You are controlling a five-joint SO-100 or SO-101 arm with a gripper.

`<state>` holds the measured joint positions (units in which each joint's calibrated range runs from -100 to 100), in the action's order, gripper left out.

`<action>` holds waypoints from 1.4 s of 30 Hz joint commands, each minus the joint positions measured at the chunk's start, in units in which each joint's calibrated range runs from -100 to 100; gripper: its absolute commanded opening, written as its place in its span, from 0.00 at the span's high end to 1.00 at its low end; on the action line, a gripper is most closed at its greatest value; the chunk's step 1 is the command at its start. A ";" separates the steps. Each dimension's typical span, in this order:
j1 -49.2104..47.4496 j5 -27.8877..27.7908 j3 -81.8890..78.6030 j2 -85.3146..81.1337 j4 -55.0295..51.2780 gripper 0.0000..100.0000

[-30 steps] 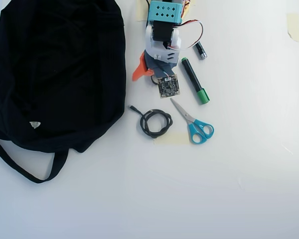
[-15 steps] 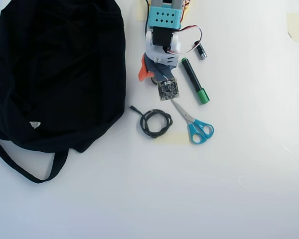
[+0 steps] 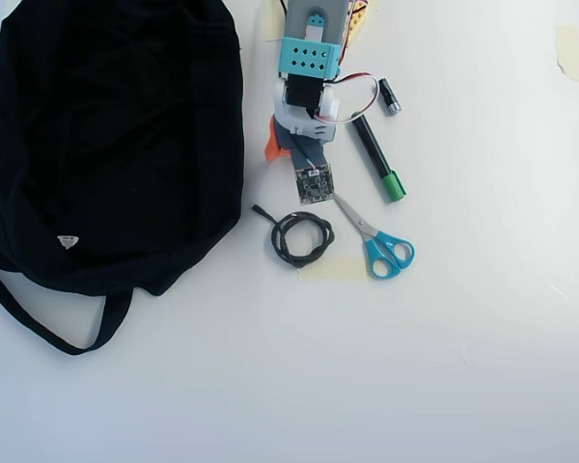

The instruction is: Put the bike light into the black bag

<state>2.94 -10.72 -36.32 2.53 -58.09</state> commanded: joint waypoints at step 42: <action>1.32 1.81 11.25 -21.20 -3.23 0.98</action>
<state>3.60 -9.84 -26.26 -14.90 -61.10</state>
